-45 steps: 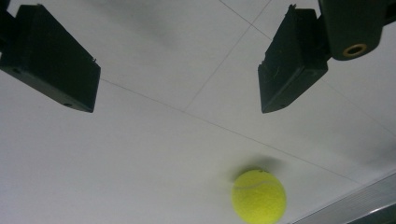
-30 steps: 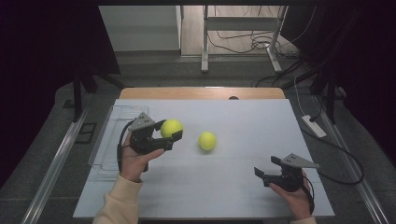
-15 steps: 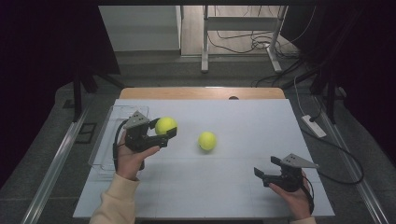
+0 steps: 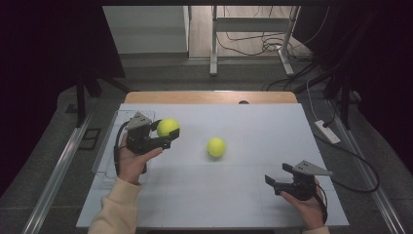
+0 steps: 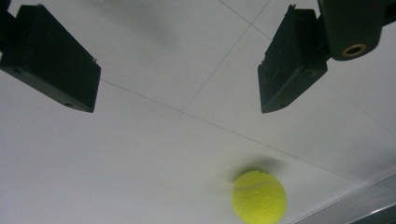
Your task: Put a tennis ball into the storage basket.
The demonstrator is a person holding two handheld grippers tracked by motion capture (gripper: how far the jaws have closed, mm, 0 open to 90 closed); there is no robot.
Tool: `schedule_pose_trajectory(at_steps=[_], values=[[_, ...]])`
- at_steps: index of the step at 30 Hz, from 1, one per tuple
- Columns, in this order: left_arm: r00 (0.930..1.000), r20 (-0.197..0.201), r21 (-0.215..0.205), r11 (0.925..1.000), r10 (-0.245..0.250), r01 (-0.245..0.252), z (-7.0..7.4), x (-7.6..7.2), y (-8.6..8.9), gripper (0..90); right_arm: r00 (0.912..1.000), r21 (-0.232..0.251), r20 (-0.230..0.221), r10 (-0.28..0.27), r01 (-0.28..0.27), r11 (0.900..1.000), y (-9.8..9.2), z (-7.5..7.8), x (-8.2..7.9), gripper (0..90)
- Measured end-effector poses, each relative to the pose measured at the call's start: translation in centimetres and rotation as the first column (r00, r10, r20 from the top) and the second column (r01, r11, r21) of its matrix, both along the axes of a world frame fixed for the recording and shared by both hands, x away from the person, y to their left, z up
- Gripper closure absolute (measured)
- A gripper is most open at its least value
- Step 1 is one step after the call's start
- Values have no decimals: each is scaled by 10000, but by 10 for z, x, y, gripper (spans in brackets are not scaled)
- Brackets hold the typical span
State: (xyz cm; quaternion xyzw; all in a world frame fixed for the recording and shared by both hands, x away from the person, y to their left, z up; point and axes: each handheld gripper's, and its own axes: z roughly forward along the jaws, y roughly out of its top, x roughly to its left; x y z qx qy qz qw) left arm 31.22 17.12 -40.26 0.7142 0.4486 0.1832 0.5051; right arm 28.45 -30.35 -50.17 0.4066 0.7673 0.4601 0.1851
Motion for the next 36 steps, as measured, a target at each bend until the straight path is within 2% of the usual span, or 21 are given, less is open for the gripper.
schedule_pose_trajectory(at_steps=[18,36], values=[[9983,-106,152,9983,569,-567,-3,8,17,272,10000,9,-25,-23,23,10000,0,0,0,132],[9931,-278,329,9931,1135,-1126,-7,14,36,272,10000,-33,-8,-6,6,10000,0,0,0,131]])
